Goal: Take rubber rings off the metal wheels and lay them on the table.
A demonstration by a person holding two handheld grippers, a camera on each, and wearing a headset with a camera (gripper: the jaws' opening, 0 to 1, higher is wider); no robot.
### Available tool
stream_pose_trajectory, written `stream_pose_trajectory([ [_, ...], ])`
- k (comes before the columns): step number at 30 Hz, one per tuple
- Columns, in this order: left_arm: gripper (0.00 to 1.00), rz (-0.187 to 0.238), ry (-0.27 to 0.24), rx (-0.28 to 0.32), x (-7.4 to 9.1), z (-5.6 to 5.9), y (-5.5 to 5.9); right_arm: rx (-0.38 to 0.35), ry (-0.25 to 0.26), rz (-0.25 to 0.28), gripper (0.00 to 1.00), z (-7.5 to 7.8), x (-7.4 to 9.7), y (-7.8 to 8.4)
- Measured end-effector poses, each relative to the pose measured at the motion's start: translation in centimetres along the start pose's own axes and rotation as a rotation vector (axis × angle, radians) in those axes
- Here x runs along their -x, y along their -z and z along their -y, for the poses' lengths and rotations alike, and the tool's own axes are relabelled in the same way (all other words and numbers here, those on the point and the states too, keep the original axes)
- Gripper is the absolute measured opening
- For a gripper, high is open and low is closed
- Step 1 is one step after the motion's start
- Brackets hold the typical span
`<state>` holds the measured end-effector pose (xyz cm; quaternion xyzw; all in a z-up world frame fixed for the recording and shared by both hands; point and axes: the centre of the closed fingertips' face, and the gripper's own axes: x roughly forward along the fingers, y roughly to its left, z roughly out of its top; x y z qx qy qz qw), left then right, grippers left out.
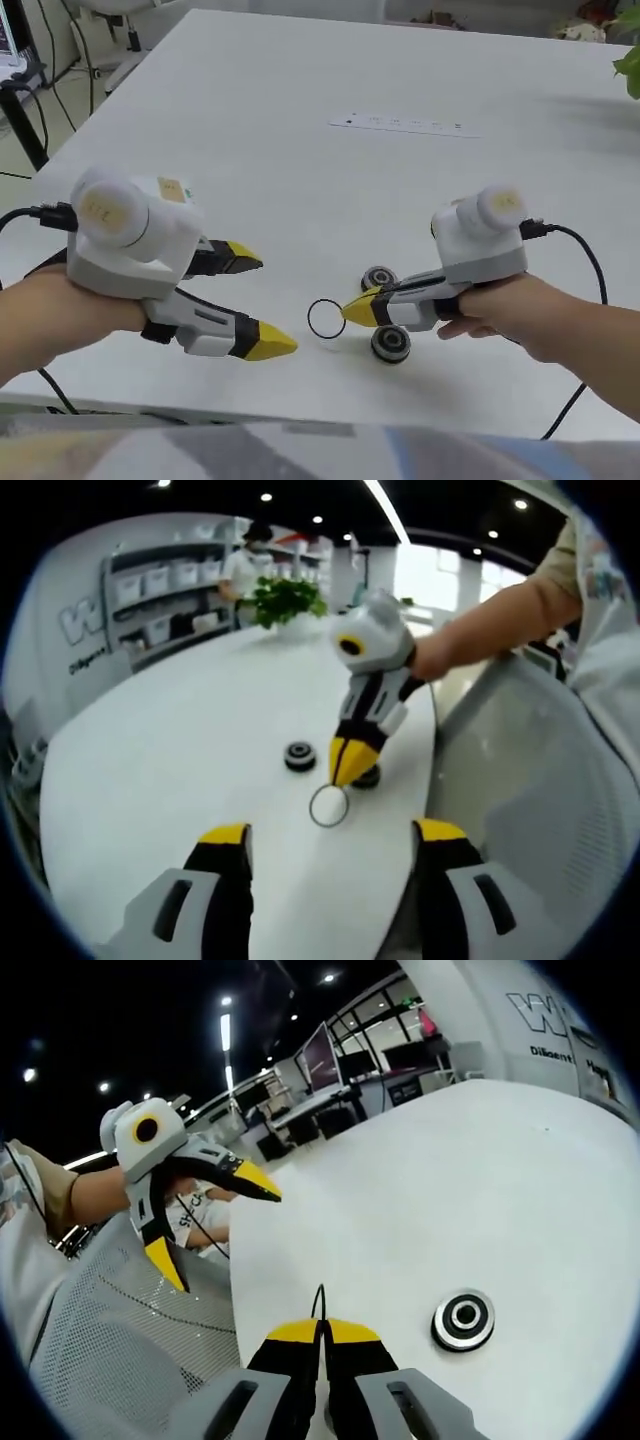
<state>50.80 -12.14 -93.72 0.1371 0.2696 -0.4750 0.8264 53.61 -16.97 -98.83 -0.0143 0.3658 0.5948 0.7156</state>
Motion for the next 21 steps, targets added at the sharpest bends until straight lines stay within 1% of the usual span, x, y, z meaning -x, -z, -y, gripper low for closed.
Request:
stream_pose_trajectory([
  [8, 0.65, -0.005, 0.002, 0.009, -0.2, 0.3, 0.3, 0.022, 0.033, -0.039, 0.00, 1.0, -0.5, 0.8],
  [12, 0.65, -0.010, 0.003, 0.008, -0.2, 0.4, 0.4, 0.039, 0.044, -0.046, 0.08, 1.0, -0.4, 1.0],
  [15, 0.65, -0.015, 0.004, 0.005, -0.2, 0.4, 0.3, 0.056, 0.049, -0.054, 0.12, 1.2, -0.3, 1.0],
  [21, 0.65, -0.017, 0.004, -0.001, -0.2, 0.3, 0.1, 0.052, 0.048, -0.038, 0.19, 1.1, 0.4, 0.7],
])
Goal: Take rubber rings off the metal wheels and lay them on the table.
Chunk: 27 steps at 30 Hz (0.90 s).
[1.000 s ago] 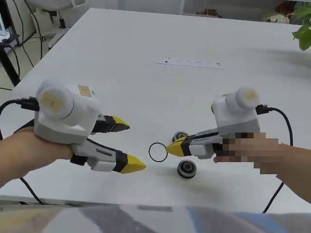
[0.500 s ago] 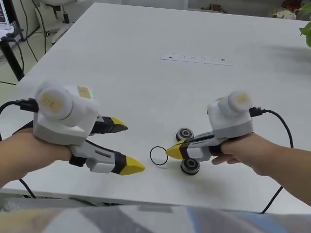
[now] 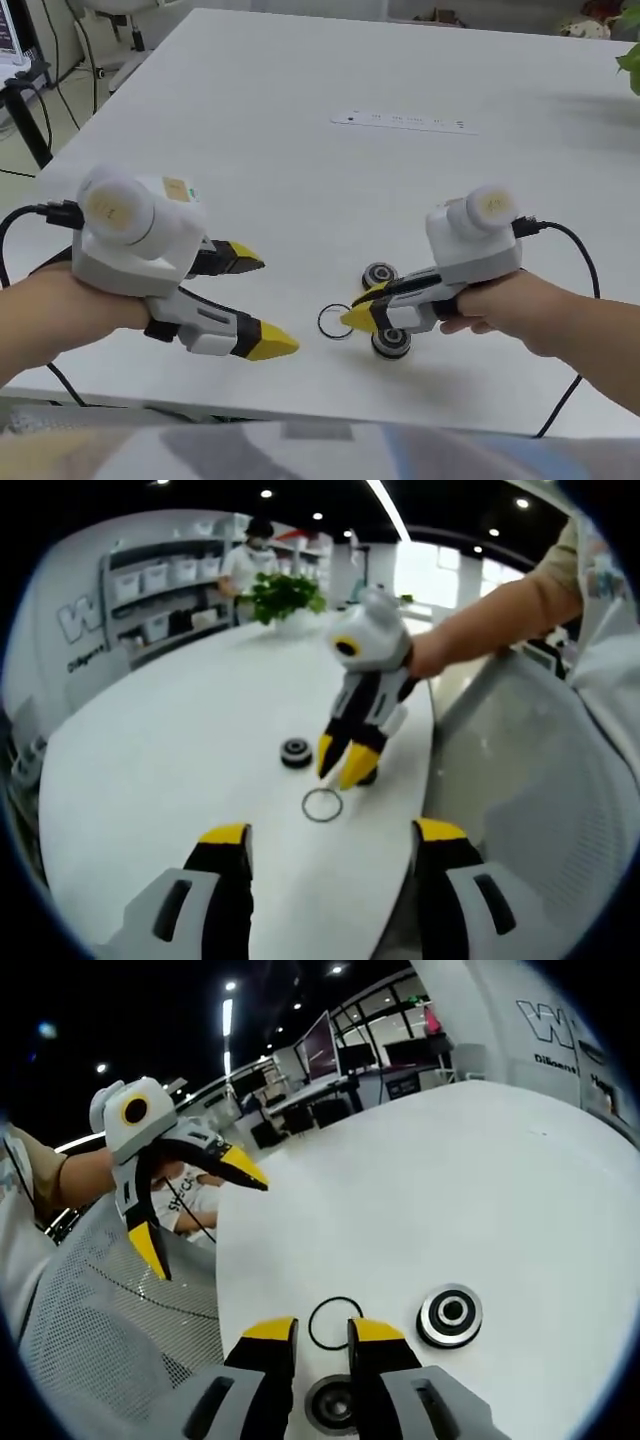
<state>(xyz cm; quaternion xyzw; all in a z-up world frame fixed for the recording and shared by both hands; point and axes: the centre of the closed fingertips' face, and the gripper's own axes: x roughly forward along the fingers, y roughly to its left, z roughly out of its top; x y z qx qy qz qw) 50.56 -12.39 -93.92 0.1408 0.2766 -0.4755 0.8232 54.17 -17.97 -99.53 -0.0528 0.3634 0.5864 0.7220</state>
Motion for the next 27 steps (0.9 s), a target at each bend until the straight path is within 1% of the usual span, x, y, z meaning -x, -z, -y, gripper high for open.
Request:
stream_pose_trajectory([
  [3, 0.65, -0.004, 0.004, -0.005, -0.1, 0.1, -0.1, 0.003, -0.001, 0.002, 0.22, -0.1, 0.3, -0.1],
  [8, 0.64, -0.010, 0.010, -0.013, -0.4, 0.0, -0.4, 0.019, 0.001, 0.008, 0.25, -0.3, 1.1, -0.4],
  [18, 0.64, -0.027, 0.035, -0.034, -1.7, 0.4, -1.1, 0.019, 0.018, 0.037, 0.28, 0.2, 3.0, -0.3],
  [27, 0.63, -0.037, 0.054, -0.050, -3.1, 0.4, -2.1, 0.016, 0.036, 0.049, 0.30, 0.8, 4.9, 0.6],
])
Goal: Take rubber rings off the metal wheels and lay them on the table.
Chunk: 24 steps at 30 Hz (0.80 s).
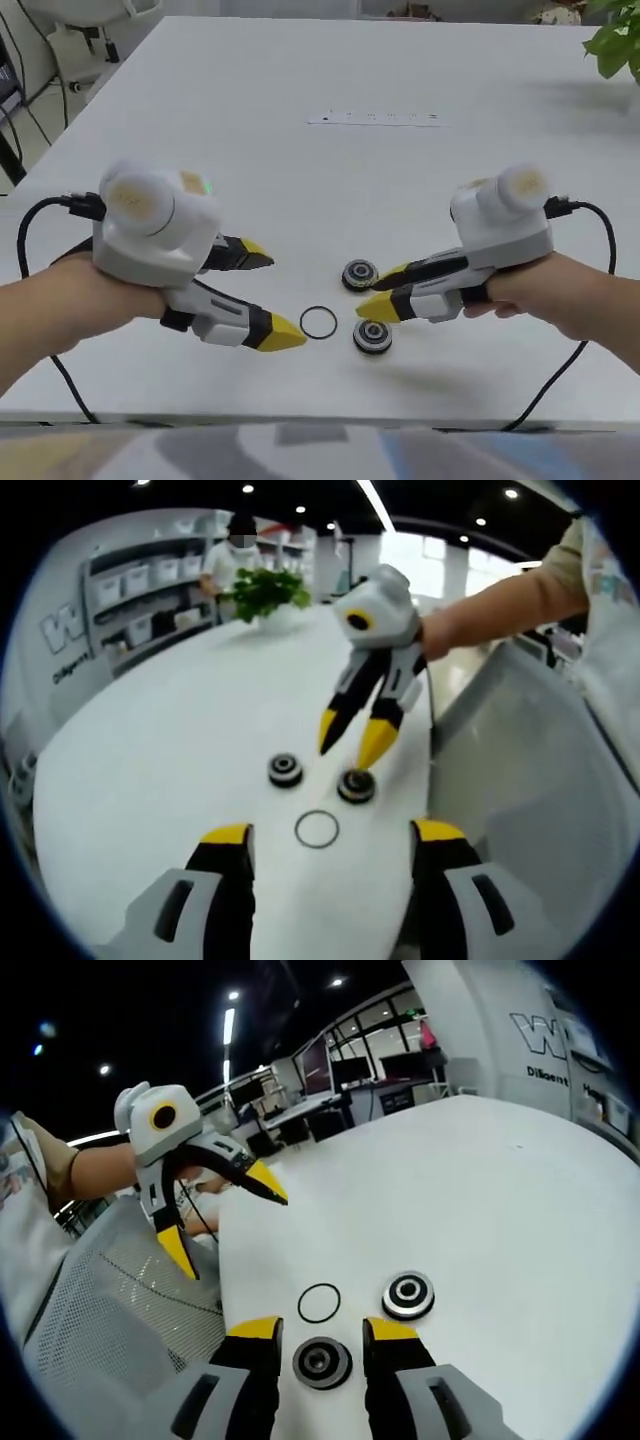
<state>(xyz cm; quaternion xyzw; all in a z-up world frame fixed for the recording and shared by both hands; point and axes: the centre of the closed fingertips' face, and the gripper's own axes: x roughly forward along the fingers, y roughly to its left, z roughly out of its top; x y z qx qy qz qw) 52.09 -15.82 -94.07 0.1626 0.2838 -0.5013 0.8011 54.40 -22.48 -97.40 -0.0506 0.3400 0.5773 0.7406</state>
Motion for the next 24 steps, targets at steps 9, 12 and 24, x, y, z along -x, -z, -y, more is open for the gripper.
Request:
stream_pose_trajectory([
  [9, 0.61, -0.008, 0.021, -0.024, -1.5, 0.0, -1.1, -0.008, 0.023, 0.019, 0.31, 0.7, 1.8, 0.6],
  [12, 0.60, -0.009, 0.027, -0.027, -2.0, 0.1, -1.3, -0.013, 0.029, 0.019, 0.32, 0.9, 2.2, 1.2],
  [24, 0.55, -0.044, 0.060, -0.044, -4.3, 0.5, -0.9, 0.014, 0.016, 0.003, 0.31, 0.7, 2.2, 2.8],
])
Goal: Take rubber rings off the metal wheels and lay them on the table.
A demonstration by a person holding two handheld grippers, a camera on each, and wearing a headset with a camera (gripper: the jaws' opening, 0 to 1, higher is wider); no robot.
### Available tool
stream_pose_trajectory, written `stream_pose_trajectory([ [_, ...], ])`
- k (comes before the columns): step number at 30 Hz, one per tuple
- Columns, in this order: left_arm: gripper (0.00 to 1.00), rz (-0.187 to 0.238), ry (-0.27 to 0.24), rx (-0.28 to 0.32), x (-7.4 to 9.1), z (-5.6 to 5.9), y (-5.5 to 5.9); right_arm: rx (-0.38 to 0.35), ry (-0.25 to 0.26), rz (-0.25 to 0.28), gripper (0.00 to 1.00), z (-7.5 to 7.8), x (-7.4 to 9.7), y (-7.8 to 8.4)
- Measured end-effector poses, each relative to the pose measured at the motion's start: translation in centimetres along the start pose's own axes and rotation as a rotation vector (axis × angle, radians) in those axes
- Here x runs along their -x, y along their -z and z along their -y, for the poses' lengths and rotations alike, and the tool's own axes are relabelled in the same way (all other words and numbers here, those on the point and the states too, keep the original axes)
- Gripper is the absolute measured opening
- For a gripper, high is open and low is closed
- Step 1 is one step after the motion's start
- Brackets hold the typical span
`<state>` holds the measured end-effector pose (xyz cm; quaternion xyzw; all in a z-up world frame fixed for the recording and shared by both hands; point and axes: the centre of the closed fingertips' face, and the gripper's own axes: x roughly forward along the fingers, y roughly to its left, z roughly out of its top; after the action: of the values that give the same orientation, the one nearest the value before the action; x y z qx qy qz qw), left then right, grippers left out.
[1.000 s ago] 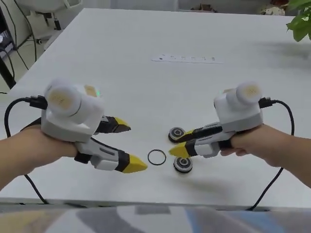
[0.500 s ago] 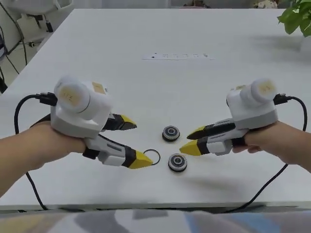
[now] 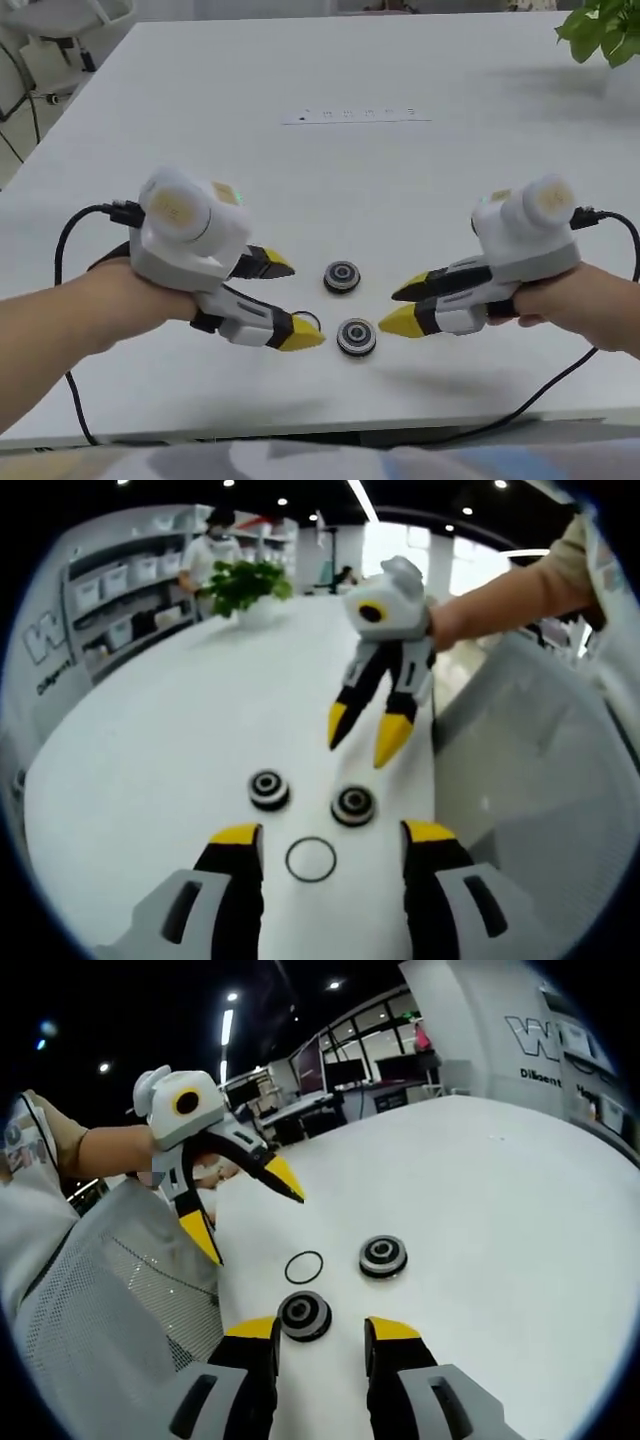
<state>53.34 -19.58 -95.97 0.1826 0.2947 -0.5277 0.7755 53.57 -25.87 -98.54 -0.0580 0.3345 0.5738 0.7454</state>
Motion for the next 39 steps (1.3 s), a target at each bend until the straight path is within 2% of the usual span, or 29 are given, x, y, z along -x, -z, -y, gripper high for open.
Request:
stream_pose_trajectory([
  [18, 0.48, -0.035, 0.052, -0.019, -2.6, 1.3, 0.8, 0.126, -0.039, -0.072, 0.27, -0.4, -1.9, 2.4],
  [39, 0.32, -0.038, 0.072, -0.016, -4.8, 2.0, 0.7, 0.167, -0.027, -0.067, 0.21, -0.4, -3.0, 2.4],
])
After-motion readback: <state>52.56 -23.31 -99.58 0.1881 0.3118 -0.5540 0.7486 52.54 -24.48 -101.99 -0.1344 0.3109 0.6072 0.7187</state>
